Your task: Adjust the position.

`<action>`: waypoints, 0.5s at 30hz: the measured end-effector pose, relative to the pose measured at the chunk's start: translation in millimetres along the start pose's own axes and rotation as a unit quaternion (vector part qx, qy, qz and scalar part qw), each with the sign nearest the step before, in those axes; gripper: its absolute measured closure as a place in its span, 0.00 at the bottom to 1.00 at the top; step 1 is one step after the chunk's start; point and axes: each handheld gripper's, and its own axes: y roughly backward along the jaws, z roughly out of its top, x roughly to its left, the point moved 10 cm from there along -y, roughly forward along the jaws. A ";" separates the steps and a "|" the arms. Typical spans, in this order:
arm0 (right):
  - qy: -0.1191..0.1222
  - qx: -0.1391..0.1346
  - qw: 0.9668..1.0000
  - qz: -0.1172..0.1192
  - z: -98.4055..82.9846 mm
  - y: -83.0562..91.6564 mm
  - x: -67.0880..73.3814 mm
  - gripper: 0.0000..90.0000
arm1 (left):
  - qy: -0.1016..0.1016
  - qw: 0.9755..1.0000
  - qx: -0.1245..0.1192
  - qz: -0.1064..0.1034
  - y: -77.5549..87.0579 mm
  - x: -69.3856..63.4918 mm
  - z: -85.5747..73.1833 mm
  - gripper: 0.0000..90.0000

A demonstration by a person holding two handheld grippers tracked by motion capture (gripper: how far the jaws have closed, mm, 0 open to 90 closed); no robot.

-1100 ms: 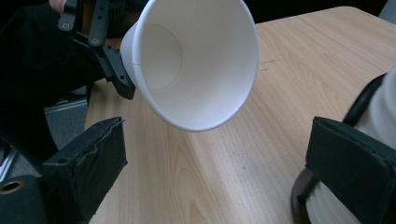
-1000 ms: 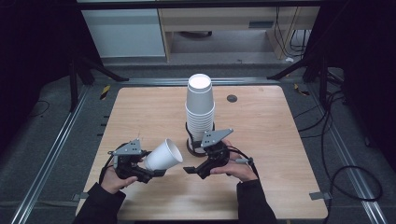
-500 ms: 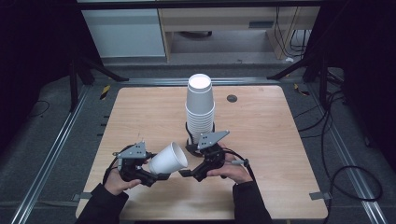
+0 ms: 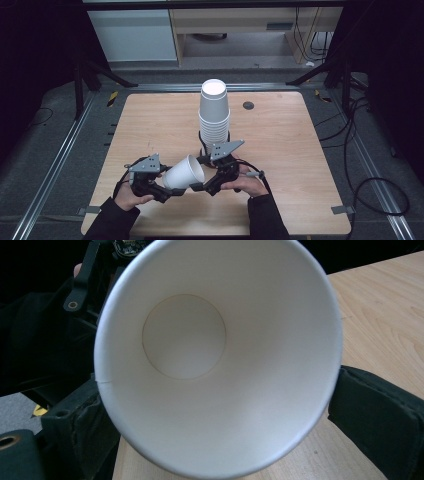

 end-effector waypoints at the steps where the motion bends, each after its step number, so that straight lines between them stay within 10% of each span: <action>1: 0.000 0.000 1.000 0.000 -0.1 -0.6 0.1 0.04 | 0.000 1.000 0.000 -0.001 -0.1 -0.3 0.1 0.25; 15: -0.004 0.003 0.999 0.032 -1.8 -10.8 7.5 0.04 | -0.013 1.000 0.010 -0.012 -5.3 -7.8 -0.1 0.25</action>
